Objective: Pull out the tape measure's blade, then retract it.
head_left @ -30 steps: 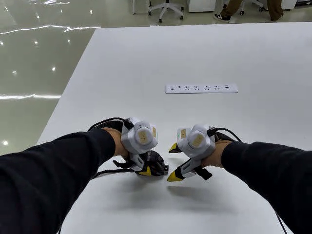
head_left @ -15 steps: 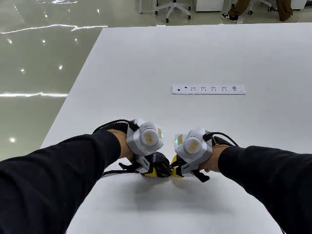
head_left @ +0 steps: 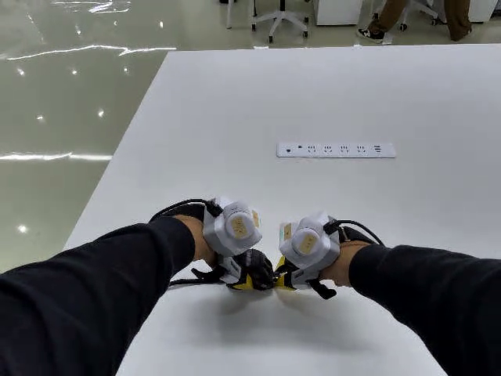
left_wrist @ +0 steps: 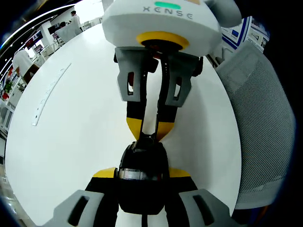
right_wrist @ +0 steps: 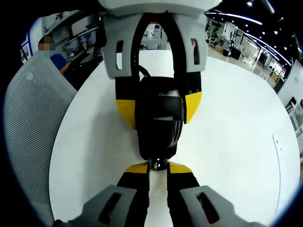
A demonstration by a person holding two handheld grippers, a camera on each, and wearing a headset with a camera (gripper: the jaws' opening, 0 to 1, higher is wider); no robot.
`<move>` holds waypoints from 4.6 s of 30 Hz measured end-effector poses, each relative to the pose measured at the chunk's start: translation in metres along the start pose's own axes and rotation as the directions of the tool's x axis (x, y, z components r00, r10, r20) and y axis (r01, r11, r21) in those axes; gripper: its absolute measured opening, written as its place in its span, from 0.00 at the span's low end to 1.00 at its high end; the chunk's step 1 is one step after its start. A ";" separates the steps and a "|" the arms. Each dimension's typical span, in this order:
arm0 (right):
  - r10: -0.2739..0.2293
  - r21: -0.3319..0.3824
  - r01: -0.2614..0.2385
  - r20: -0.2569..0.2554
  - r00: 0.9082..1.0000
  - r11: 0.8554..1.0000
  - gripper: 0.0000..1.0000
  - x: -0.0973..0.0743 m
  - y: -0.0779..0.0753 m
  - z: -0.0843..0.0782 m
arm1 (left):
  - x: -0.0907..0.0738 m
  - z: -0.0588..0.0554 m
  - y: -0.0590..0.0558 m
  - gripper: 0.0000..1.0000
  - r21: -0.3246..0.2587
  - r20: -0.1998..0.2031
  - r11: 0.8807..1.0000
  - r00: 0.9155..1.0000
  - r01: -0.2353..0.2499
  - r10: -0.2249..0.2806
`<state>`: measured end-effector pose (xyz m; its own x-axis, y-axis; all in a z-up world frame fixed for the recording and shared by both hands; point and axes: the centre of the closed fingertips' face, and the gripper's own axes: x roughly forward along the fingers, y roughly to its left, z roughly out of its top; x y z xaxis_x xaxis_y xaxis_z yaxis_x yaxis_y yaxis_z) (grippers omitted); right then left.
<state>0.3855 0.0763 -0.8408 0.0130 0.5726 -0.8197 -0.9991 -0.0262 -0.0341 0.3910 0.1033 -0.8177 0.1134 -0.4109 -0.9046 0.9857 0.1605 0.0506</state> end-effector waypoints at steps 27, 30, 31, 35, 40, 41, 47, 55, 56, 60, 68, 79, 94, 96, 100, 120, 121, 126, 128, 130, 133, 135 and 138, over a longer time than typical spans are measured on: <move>-0.007 0.058 0.008 -0.022 1.000 0.998 0.08 -0.019 0.001 -0.029 | 0.001 0.001 0.000 0.34 0.005 0.029 1.000 1.000 -0.008 0.008; -0.010 0.058 0.011 -0.024 1.000 0.998 0.08 -0.022 0.001 -0.033 | 0.001 0.001 0.000 0.34 0.005 0.033 1.000 0.999 -0.007 0.007; -0.011 0.058 0.013 -0.027 1.000 0.998 0.08 -0.024 0.001 -0.035 | 0.001 0.001 0.000 0.34 0.003 0.033 1.000 0.999 -0.008 0.007; -0.013 0.058 0.015 -0.033 0.999 0.998 0.09 -0.028 0.001 -0.039 | 0.001 0.002 0.000 0.34 0.001 0.032 1.000 0.999 -0.009 0.009; -0.015 0.061 0.017 -0.037 0.999 0.998 0.08 -0.029 0.001 -0.040 | 0.001 0.002 0.000 0.34 0.005 0.034 1.000 0.999 -0.013 0.012; -0.015 0.060 0.017 -0.037 0.999 0.998 0.08 -0.030 0.001 -0.041 | 0.001 0.002 0.000 0.34 0.005 0.035 1.000 0.999 -0.014 0.014; -0.018 0.072 0.021 -0.039 0.999 0.997 0.08 -0.035 0.001 -0.047 | 0.001 0.002 0.000 0.34 0.005 0.037 1.000 0.999 -0.017 0.017; -0.022 0.069 0.025 -0.046 0.999 0.997 0.08 -0.042 0.001 -0.059 | 0.001 0.002 0.001 0.34 0.004 0.039 1.000 0.999 -0.024 0.023; -0.023 0.067 0.026 -0.045 0.999 0.997 0.08 -0.043 0.001 -0.060 | 0.001 0.002 0.001 0.34 0.003 0.039 1.000 0.999 -0.024 0.024; -0.023 0.067 0.027 -0.050 0.998 0.997 0.08 -0.047 0.002 -0.064 | 0.001 0.002 0.000 0.34 0.003 0.037 1.000 0.999 -0.024 0.024; -0.032 0.070 0.037 -0.061 0.998 0.997 0.08 -0.056 0.001 -0.080 | 0.001 0.002 0.000 0.34 -0.001 0.040 1.000 0.999 -0.027 0.027; -0.038 0.082 0.043 -0.064 0.997 0.996 0.08 -0.066 0.004 -0.095 | 0.001 0.002 0.000 0.34 -0.002 0.039 1.000 0.999 -0.030 0.030; -0.046 0.075 0.052 -0.080 0.996 0.996 0.08 -0.080 0.004 -0.116 | 0.001 0.002 0.000 0.34 -0.004 0.037 0.999 0.999 -0.034 0.034; -0.045 0.067 0.052 -0.090 0.995 0.996 0.08 -0.082 0.005 -0.120 | 0.001 0.002 0.000 0.34 -0.002 0.036 0.999 0.999 -0.033 0.033; -0.047 0.076 0.054 -0.092 0.995 0.996 0.08 -0.088 0.004 -0.126 | 0.001 0.002 0.000 0.34 -0.002 0.034 0.999 0.999 -0.033 0.033; -0.057 0.119 0.069 -0.100 0.993 0.990 0.08 -0.108 0.002 -0.151 | 0.001 0.003 0.000 0.35 -0.010 0.036 0.999 0.999 -0.033 0.034; -0.058 0.120 0.069 -0.098 0.994 0.990 0.08 -0.109 0.001 -0.152 | 0.001 0.002 0.000 0.35 -0.011 0.037 0.999 0.999 -0.033 0.034; -0.058 0.121 0.071 -0.109 0.992 0.990 0.08 -0.112 0.002 -0.158 | 0.001 0.002 0.000 0.35 -0.011 0.036 0.999 0.999 -0.034 0.034; -0.058 0.124 0.072 -0.114 0.992 0.990 0.08 -0.113 0.001 -0.162 | 0.001 0.002 0.001 0.35 -0.012 0.037 0.999 0.999 -0.035 0.035; -0.060 0.123 0.074 -0.116 0.991 0.990 0.08 -0.114 0.000 -0.165 | 0.001 0.002 0.001 0.35 -0.013 0.038 0.999 0.999 -0.036 0.036; -0.063 0.124 0.078 -0.118 0.991 0.989 0.08 -0.116 0.000 -0.169 | 0.001 0.002 0.000 0.35 -0.014 0.037 0.999 0.999 -0.036 0.037; -0.064 0.129 0.080 -0.123 0.990 0.989 0.08 -0.118 0.000 -0.171 | 0.001 0.002 0.000 0.35 -0.014 0.037 0.999 0.999 -0.036 0.037; -0.066 0.131 0.082 -0.125 0.990 0.988 0.08 -0.121 0.000 -0.174 | 0.001 0.002 0.000 0.35 -0.015 0.037 0.999 0.999 -0.037 0.037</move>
<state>0.3909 -0.1352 -0.8413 0.0838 0.4665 -0.8805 -0.9914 0.1284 -0.0263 0.3918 0.1007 -0.8175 0.1547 -0.4371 -0.8860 0.9789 0.1890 0.0776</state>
